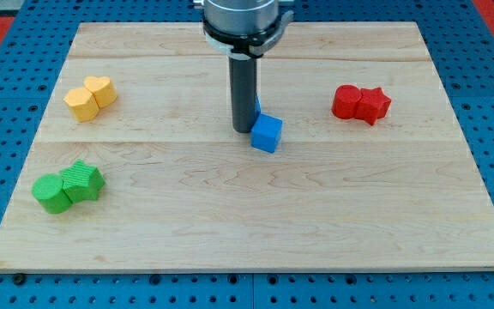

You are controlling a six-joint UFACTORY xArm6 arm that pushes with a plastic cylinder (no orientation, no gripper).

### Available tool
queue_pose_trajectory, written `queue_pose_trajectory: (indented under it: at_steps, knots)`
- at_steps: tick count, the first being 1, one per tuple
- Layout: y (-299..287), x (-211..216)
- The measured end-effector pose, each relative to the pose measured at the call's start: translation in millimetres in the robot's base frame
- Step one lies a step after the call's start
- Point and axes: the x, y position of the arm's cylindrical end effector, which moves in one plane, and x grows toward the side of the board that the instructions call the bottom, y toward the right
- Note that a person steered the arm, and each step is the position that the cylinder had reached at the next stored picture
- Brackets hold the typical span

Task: Slide the yellow hexagon slightly to the left side

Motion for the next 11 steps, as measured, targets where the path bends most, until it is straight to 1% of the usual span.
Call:
queue_pose_trajectory:
  at_steps: [3,4,5,6,8,9,10,11]
  knots:
    - [57.6,11.4]
    - [50.8,29.7]
    - [6.6,45.5]
    - [-37.2,46.8]
    - [-172.3,37.0]
    - [-197.9,16.0]
    - [-211.2,-10.7]
    - [-233.1,-18.1]
